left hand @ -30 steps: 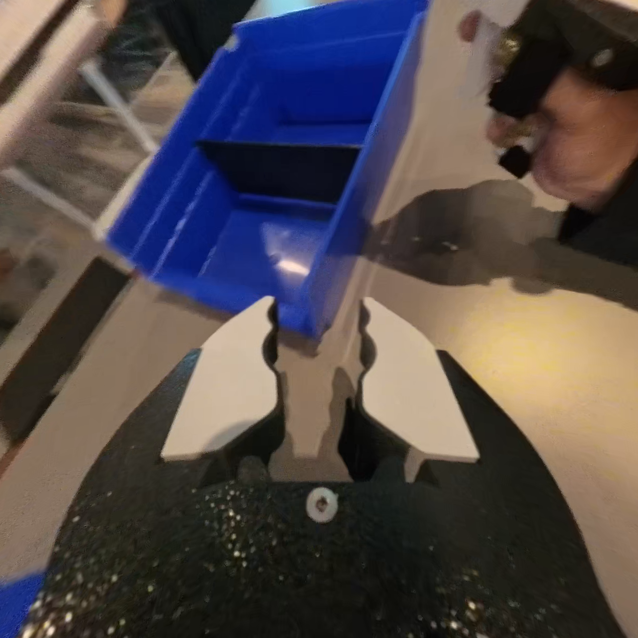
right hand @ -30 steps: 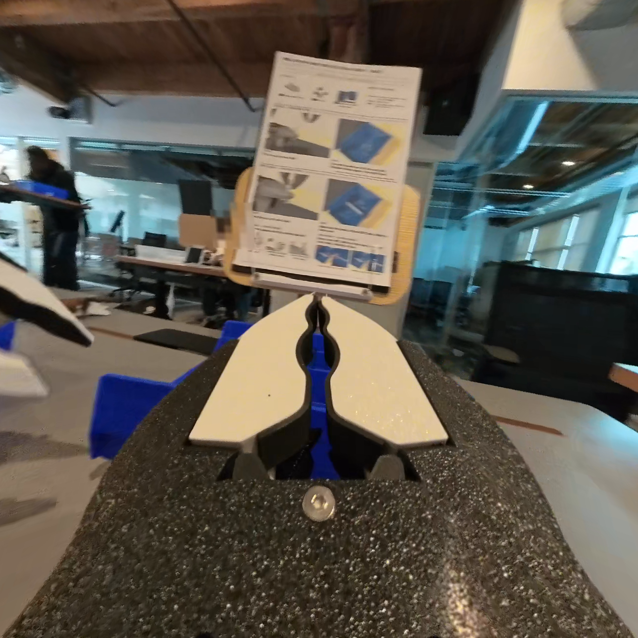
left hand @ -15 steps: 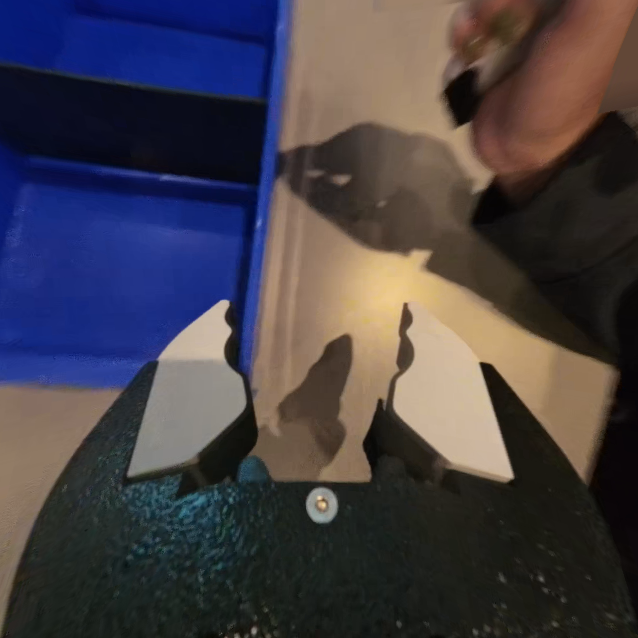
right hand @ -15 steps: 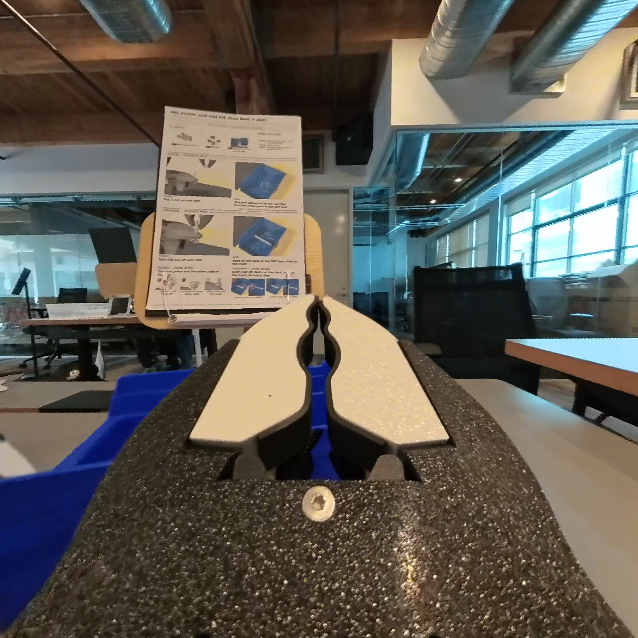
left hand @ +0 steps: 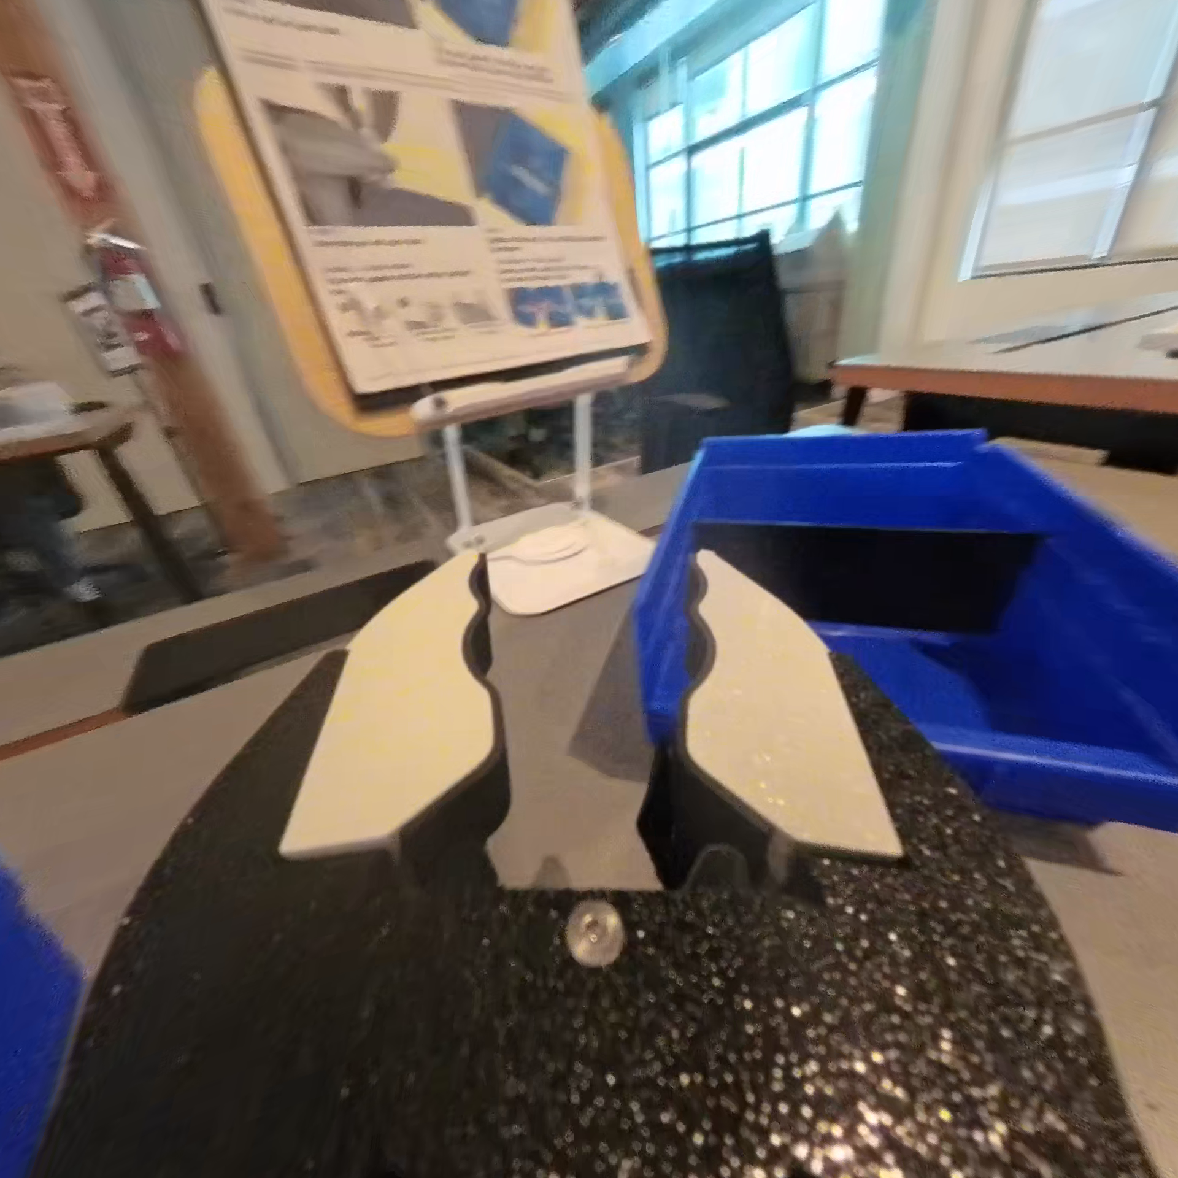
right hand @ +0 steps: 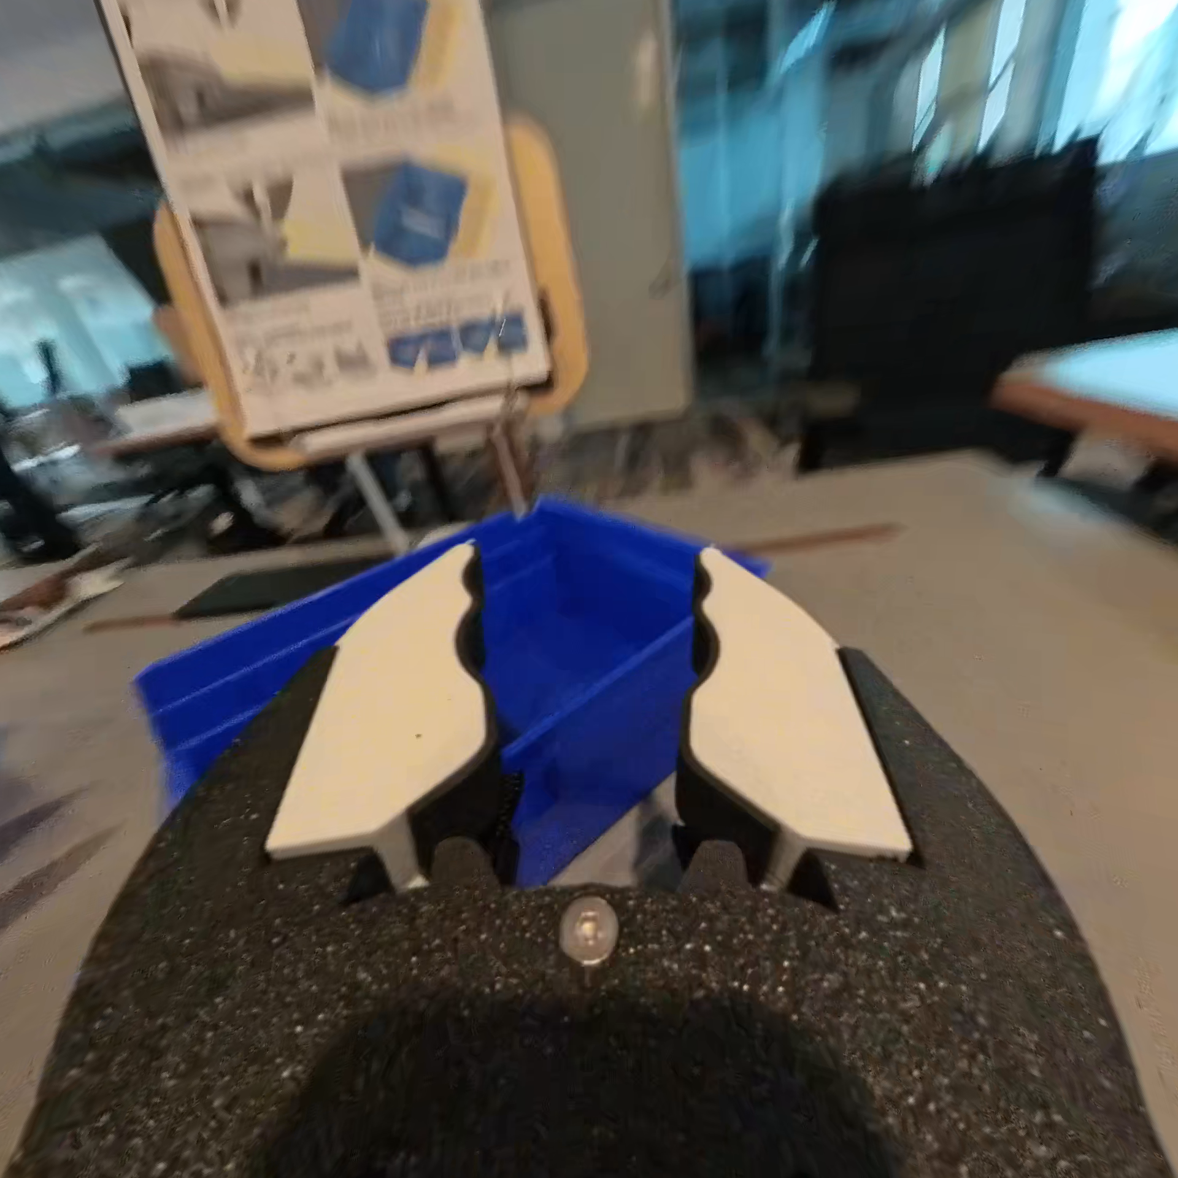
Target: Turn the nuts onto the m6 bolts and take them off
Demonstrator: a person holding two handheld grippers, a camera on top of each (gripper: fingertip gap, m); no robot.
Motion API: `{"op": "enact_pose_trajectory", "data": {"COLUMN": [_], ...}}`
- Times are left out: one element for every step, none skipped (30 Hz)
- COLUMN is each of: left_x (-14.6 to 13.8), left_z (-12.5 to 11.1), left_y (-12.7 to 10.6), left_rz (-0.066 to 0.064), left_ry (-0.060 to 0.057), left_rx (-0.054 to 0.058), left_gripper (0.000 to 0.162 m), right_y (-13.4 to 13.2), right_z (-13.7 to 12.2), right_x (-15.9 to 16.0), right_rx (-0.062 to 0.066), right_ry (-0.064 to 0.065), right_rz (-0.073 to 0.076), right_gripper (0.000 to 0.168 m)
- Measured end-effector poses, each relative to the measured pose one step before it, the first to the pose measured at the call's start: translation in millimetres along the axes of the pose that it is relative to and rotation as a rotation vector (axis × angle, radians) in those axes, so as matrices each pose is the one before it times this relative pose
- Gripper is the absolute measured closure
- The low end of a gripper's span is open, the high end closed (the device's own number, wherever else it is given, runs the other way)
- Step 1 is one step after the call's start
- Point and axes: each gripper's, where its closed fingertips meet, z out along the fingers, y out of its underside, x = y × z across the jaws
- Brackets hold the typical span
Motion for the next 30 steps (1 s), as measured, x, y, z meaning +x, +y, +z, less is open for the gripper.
{"op": "enact_pose_trajectory", "data": {"left_x": [-5.11,-1.42,-0.53,0.37,2.29,2.97,1.53,0.34,1.11,2.43,2.45,1.97,1.61,0.94,0.42,0.42,0.54,0.46,0.01,-0.08,-0.16,-0.38,-0.66,-0.74,-0.51,-0.48,-0.31,0.15,0.43,0.45], "left_z": [-1.68,-1.83,-2.46,-2.96,-2.64,-1.32,0.13,0.34,0.08,-0.14,-0.12,0.0,0.11,0.18,0.19,0.11,0.16,0.3,0.45,0.34,0.28,0.07,0.09,-0.06,0.03,0.03,0.15,0.27,0.35,0.29], "left_y": [8.14,8.82,9.12,8.41,6.09,2.72,-0.19,-1.73,-1.69,-1.18,-0.35,0.22,0.45,0.31,0.27,0.07,0.46,0.81,1.06,0.73,0.53,0.28,-0.14,-0.09,0.03,0.19,0.15,0.31,0.41,0.43], "left_rz": [0.0099,0.0266,0.0459,0.0566,0.0594,0.057,0.0471,0.0322,0.0194,0.01,0.0041,0.0001,-0.0043,-0.0086,-0.0098,-0.0092,-0.008,-0.0063,-0.0049,-0.0055,-0.0076,-0.0087,-0.0089,-0.0095,-0.0097,-0.0094,-0.0088,-0.0077,-0.0065,-0.0039], "left_ry": [-0.0184,-0.0081,-0.0154,-0.019,-0.0096,-0.002,-0.0062,-0.0109,-0.0031,0.0074,0.0093,0.0087,0.0082,0.006,0.004,0.0048,0.0055,0.0039,0.0011,0.0013,0.0025,0.0019,0.001,0.0012,0.0015,0.0013,0.002,0.0043,0.0048,0.0033], "left_rx": [-0.012,-0.0103,-0.0068,-0.0031,0.0015,0.0014,-0.0024,0.0021,0.0083,0.0082,0.0035,0.0002,0.0,0.0003,0.0001,0.0009,0.0009,-0.0018,-0.0037,-0.0024,-0.0005,0.0003,0.0015,0.0014,0.0007,0.0008,0.0007,-0.0004,-0.0012,-0.0009], "left_gripper": [0.102,0.102,0.102,0.103,0.106,0.109,0.11,0.11,0.11,0.111,0.111,0.111,0.112,0.112,0.112,0.112,0.113,0.113,0.113,0.113,0.113,0.113,0.113,0.113,0.113,0.113,0.113,0.113,0.114,0.114], "right_y": [12.73,13.25,13.88,10.96,6.12,3.78,2.93,2.09,0.86,1.56,4.69,7.52,7.91,6.0,3.42,1.31,0.75,1.66,2.46,1.15,0.93,1.93,1.84,2.13,2.48,2.04,1.33,0.53,0.26,0.05], "right_z": [2.57,1.99,1.59,0.31,-1.38,-2.32,-2.2,-1.73,-0.74,1.27,3.3,4.04,3.74,3.25,2.76,2.25,1.49,1.26,1.19,0.85,-0.12,-0.02,-0.19,0.47,1.37,2.26,3.13,3.81,3.93,3.96], "right_x": [-10.54,-13.84,-9.68,-4.1,-2.24,-3.31,-2.89,-2.15,-2.32,-3.09,-3.33,-1.64,0.35,-0.04,-0.71,0.21,1.91,3.42,5.32,1.81,2.18,7.99,11.97,10.51,11.24,12.16,10.31,7.45,5.66,1.71], "right_rx": [-0.111,-0.1127,-0.1178,-0.1023,-0.074,-0.062,-0.0577,-0.0496,-0.039,-0.0415,-0.0575,-0.0711,-0.0686,-0.0523,-0.0344,-0.0204,-0.0162,-0.0208,-0.0248,-0.0145,-0.0127,-0.019,-0.0162,-0.0165,-0.0182,-0.0139,-0.009,-0.0041,-0.0035,-0.0046], "right_ry": [-0.0553,-0.0626,-0.017,0.0346,0.0504,0.0339,0.0266,0.0257,0.017,0.0034,-0.004,0.0065,0.0223,0.0217,0.0133,0.0134,0.0182,0.0199,0.0229,-0.0073,-0.0107,0.0283,0.0544,0.0413,0.0415,0.0383,0.0166,-0.0084,-0.0216,-0.0437], "right_rz": [0.0674,0.0353,-0.019,-0.0633,-0.0662,-0.0402,-0.0247,-0.023,-0.0178,-0.0103,-0.003,-0.0033,-0.0075,-0.0052,0.0029,0.0022,-0.0012,-0.0055,-0.0077,-0.0035,0.0028,-0.0092,-0.0196,-0.0267,-0.0227,-0.0152,-0.0105,-0.0101,0.0009,-0.0014], "right_gripper": [0.096,0.087,0.083,0.081,0.081,0.081,0.08,0.08,0.08,0.082,0.082,0.083,0.085,0.086,0.087,0.092,0.097,0.102,0.107,0.112,0.114,0.115,0.113,0.116,0.118,0.119,0.12,0.122,0.125,0.125]}}
